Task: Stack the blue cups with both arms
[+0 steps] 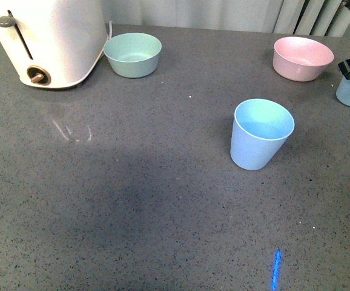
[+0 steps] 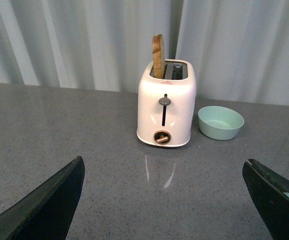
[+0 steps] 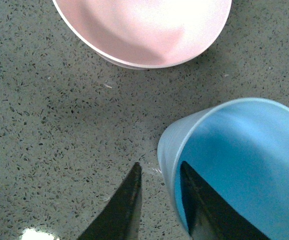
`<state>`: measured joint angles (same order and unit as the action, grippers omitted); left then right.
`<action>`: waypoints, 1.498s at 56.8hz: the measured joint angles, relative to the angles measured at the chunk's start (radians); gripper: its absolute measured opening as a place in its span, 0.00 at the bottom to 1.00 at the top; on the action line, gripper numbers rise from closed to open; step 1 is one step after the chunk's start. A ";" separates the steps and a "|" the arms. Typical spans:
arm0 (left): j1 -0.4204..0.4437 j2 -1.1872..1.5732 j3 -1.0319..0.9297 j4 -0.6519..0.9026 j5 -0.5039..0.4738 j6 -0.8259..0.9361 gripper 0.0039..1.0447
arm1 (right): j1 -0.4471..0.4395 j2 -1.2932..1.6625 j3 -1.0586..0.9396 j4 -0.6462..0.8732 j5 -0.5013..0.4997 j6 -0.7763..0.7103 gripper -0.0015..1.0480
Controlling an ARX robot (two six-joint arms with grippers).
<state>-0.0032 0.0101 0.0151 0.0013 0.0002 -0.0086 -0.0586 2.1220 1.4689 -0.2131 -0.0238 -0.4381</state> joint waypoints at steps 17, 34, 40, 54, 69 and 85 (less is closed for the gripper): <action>0.000 0.000 0.000 0.000 0.000 0.000 0.92 | -0.031 -0.119 -0.105 -0.036 -0.072 -0.034 0.02; 0.000 0.000 0.000 0.000 0.000 0.000 0.92 | 0.120 -0.498 -0.277 -0.146 -0.288 -0.101 0.02; 0.000 0.000 0.000 0.000 0.000 0.000 0.92 | 0.223 -0.540 -0.321 -0.149 -0.304 -0.081 0.02; 0.000 0.000 0.000 0.000 0.000 0.000 0.92 | 0.323 -0.541 -0.366 -0.150 -0.288 -0.074 0.02; 0.000 0.000 0.000 0.000 0.000 0.000 0.92 | 0.364 -0.541 -0.393 -0.148 -0.278 -0.074 0.02; 0.000 0.000 0.000 0.000 0.000 0.000 0.92 | 0.382 -0.524 -0.416 -0.149 -0.249 -0.075 0.02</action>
<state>-0.0032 0.0101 0.0151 0.0013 0.0002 -0.0086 0.3237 1.5982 1.0527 -0.3618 -0.2729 -0.5133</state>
